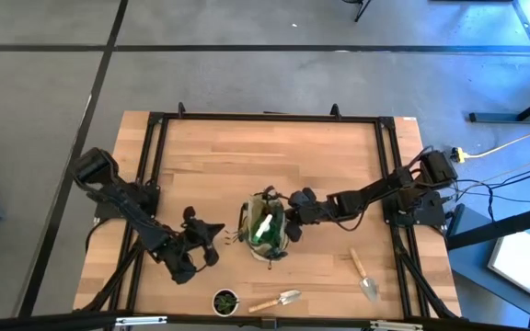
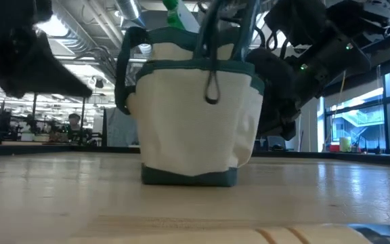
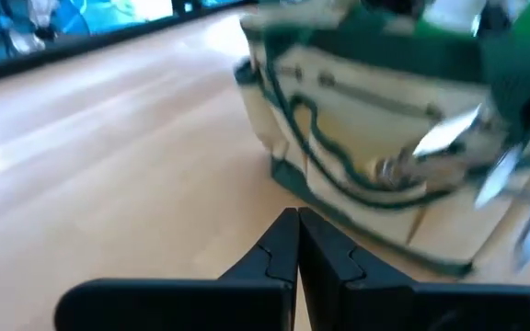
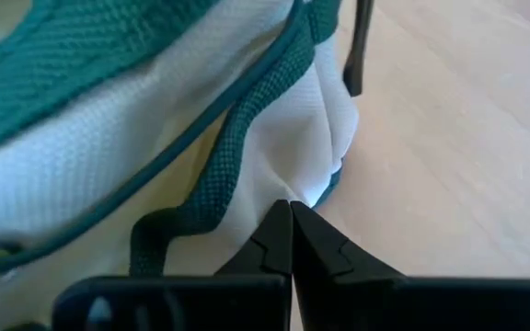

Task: Pick & Place Garden tools in Gardening bag
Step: Adjust the green gardening bag

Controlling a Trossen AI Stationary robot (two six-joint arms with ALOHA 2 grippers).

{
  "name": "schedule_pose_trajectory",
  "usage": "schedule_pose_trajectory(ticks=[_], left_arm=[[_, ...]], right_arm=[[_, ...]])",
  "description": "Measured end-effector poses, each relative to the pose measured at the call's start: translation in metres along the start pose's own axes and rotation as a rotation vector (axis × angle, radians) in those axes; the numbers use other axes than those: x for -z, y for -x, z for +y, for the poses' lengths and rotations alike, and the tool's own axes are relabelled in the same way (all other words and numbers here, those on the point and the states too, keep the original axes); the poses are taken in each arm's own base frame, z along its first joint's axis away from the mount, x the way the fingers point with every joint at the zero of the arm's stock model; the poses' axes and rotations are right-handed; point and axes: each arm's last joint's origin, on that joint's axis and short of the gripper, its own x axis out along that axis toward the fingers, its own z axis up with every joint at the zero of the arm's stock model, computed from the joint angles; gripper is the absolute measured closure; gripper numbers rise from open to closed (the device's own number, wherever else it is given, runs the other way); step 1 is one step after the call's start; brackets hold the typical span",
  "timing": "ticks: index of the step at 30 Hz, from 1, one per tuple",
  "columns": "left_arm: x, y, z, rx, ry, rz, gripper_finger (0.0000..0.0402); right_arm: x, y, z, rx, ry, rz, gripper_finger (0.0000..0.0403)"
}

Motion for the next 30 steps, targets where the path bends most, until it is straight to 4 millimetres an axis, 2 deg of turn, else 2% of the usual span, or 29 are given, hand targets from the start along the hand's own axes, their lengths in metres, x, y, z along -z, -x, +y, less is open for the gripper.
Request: schedule_pose_trajectory(ticks=[5,9,14,23,30], left_arm=[[-0.012,0.006,0.002,0.000,-0.010,-0.045,0.0399],[-0.012,0.006,0.002,0.002,-0.010,-0.043,0.0400],[-0.006,0.002,0.001,0.008,-0.019,0.006,0.0400],[0.012,-0.005,0.000,-0.009,-0.056,0.048,0.0400],[0.026,-0.011,0.002,-0.035,-0.074,0.062,0.0400]], right_arm=[[0.003,0.002,0.004,0.033,0.012,-0.028,0.0403],[0.004,0.002,0.003,0.053,0.013,-0.033,0.0403],[0.002,0.001,0.001,0.073,0.015,-0.047,0.0403],[-0.010,-0.003,-0.015,0.138,0.022,-0.079,0.0403],[-0.023,-0.005,-0.014,0.017,0.062,-0.119,0.0403]])
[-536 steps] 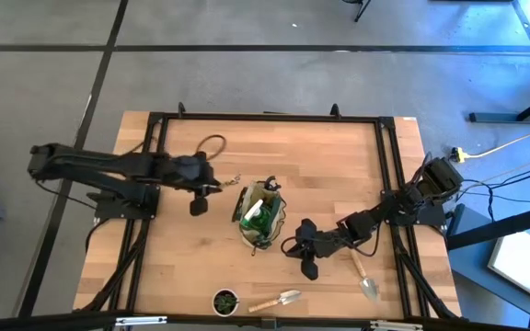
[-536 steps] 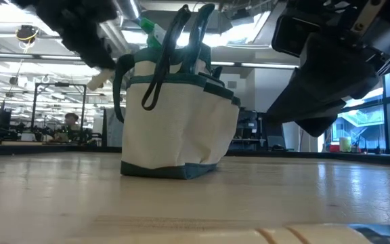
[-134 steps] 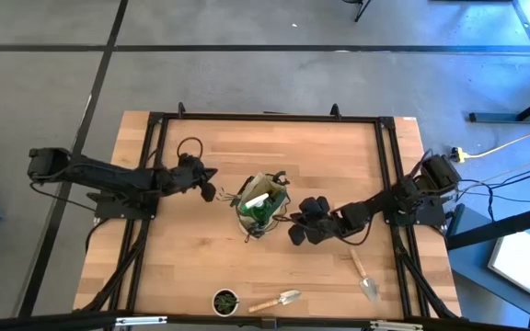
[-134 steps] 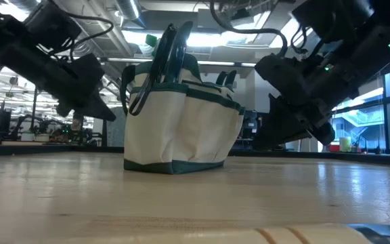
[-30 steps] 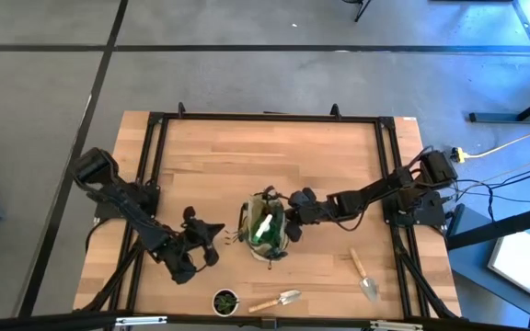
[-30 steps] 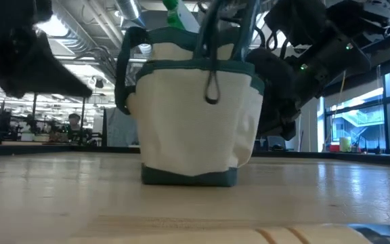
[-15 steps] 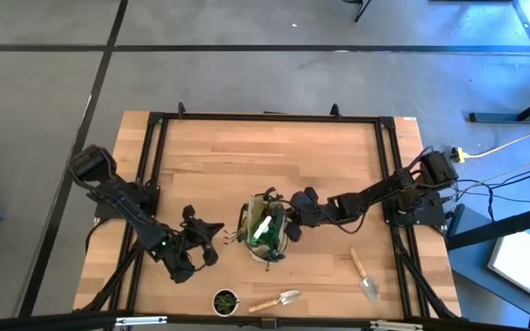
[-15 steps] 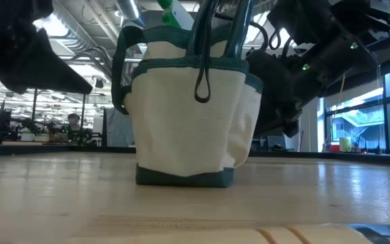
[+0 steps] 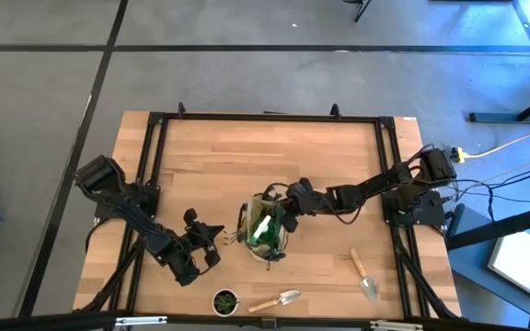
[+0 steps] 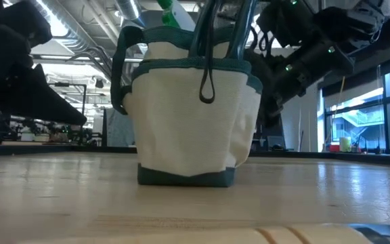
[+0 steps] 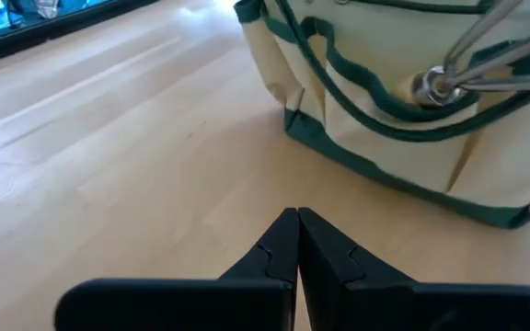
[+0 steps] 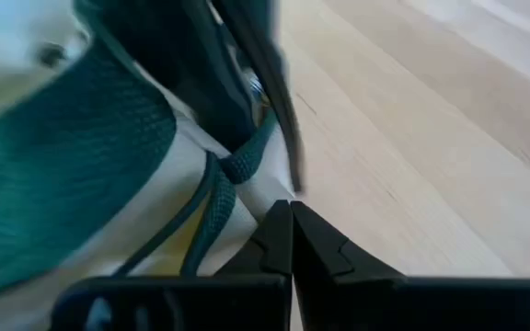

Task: Pick & Place Garden tools in Gardening bag
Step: Adjust the green gardening bag, then adjust the brown hand rake in the side pocket of the green gardening bag

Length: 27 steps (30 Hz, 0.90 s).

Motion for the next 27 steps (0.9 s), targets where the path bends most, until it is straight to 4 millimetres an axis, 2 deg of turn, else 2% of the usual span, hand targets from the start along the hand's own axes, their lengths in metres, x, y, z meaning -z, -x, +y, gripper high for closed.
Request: schedule_pose_trajectory(ticks=[19,27], left_arm=[[0.001,0.000,0.000,0.000,0.006,0.001,0.0399],[0.001,0.000,0.000,-0.002,0.002,0.004,0.0399]], right_arm=[[-0.012,0.001,0.010,-0.138,0.063,-0.106,0.0403],[-0.014,0.001,0.003,0.059,0.048,-0.187,0.0403]])
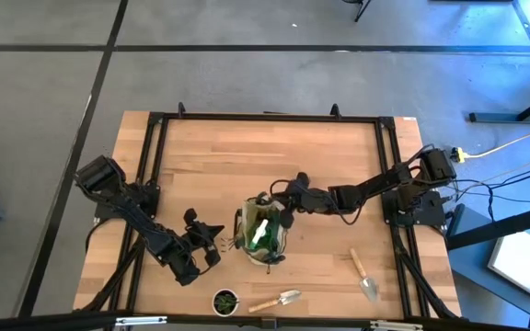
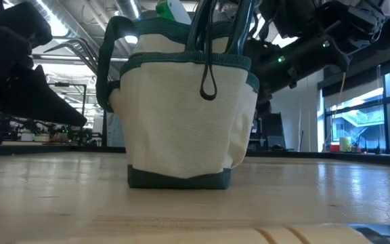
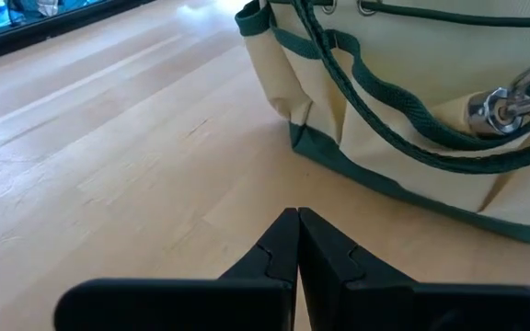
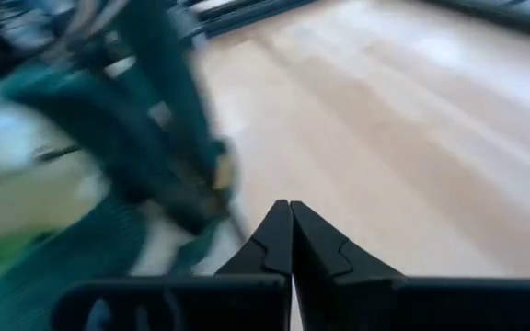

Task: Pick & Place Garden tools in Gardening bag
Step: Adjust the brown hand rake in the side pocket of the green gardening bag

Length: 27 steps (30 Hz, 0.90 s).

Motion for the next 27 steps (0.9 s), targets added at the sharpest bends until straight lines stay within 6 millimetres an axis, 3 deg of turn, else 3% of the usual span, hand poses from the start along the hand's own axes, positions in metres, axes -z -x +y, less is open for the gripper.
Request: schedule_pose_trajectory(ticks=[12,17,27], left_arm=[[0.000,0.000,0.000,0.004,-0.003,0.014,0.0399],[0.002,0.001,0.002,0.002,-0.023,0.028,0.0400],[0.005,0.008,0.002,0.010,-0.027,0.003,0.0399]], right_arm=[[-0.017,0.005,-0.003,0.240,-0.005,-0.223,0.0403],[-0.031,0.020,0.008,0.143,0.002,-0.257,0.0403],[-0.044,0.073,0.051,-0.104,0.054,-0.319,0.0403]])
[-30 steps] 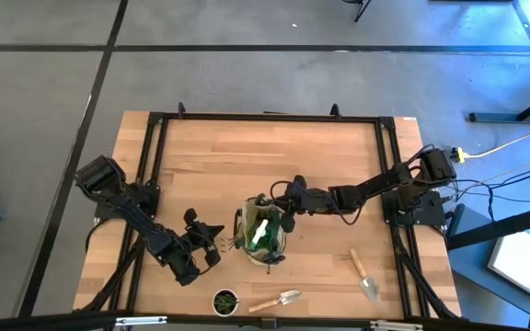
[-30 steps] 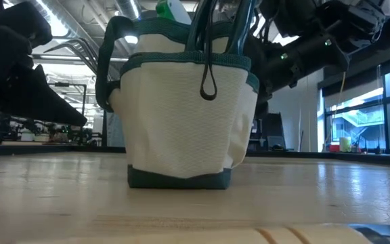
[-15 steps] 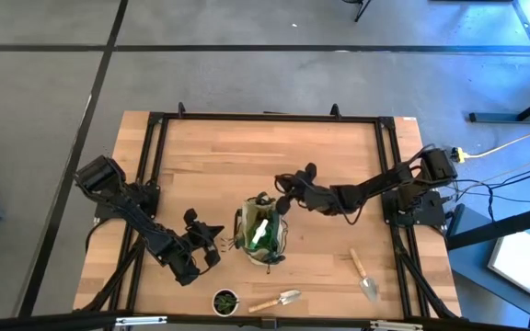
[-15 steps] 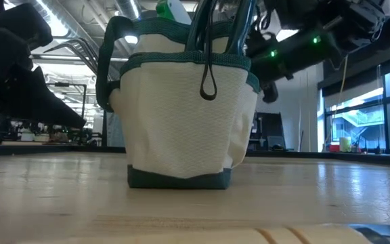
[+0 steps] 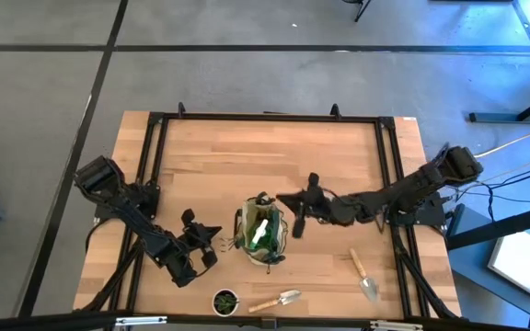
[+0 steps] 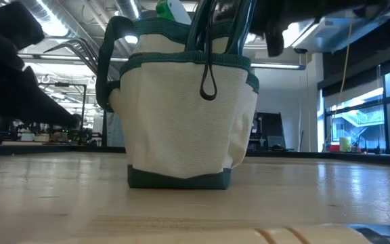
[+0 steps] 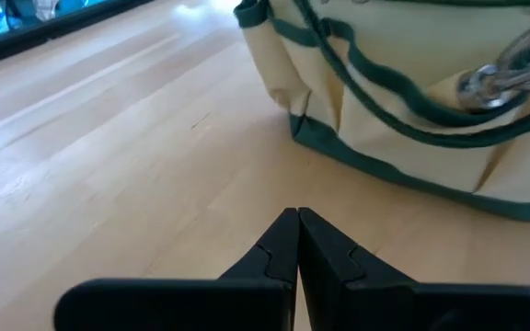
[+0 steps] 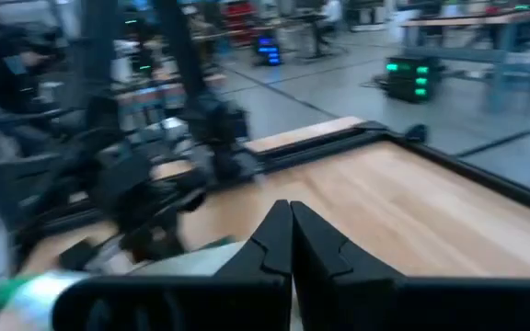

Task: Pick & Place Garden tools in Gardening bag
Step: Adjust the brown hand rake in the side pocket of the green gardening bag

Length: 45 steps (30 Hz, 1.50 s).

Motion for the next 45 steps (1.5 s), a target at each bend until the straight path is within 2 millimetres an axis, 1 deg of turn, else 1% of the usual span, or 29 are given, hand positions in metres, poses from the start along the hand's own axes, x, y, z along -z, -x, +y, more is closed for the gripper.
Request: schedule_pose_trajectory(ticks=[6,13,19,24,32,36,45], left_arm=[[0.002,0.006,-0.001,0.014,-0.009,-0.027,0.0400],[0.003,0.008,-0.002,0.022,-0.019,-0.029,0.0400],[0.003,0.008,-0.002,0.020,-0.061,-0.033,0.0399],[0.003,0.008,-0.002,0.020,-0.086,-0.033,0.0399],[0.003,0.008,-0.002,0.020,-0.089,-0.033,0.0400],[0.003,0.008,-0.002,0.020,-0.129,-0.034,0.0397],[0.003,0.008,-0.002,0.022,-0.131,-0.031,0.0399]], right_arm=[[0.005,0.019,0.024,-0.100,0.014,0.019,0.0403],[0.021,0.036,0.039,-0.169,0.012,0.141,0.0403],[0.030,0.044,0.046,-0.312,-0.059,0.266,0.0403],[0.032,0.050,0.053,-0.421,-0.079,0.316,0.0403],[0.034,0.057,0.059,-0.454,-0.072,0.324,0.0403],[0.034,0.060,0.061,-0.462,-0.072,0.328,0.0403],[0.037,0.068,0.067,-0.506,-0.132,0.372,0.0401]])
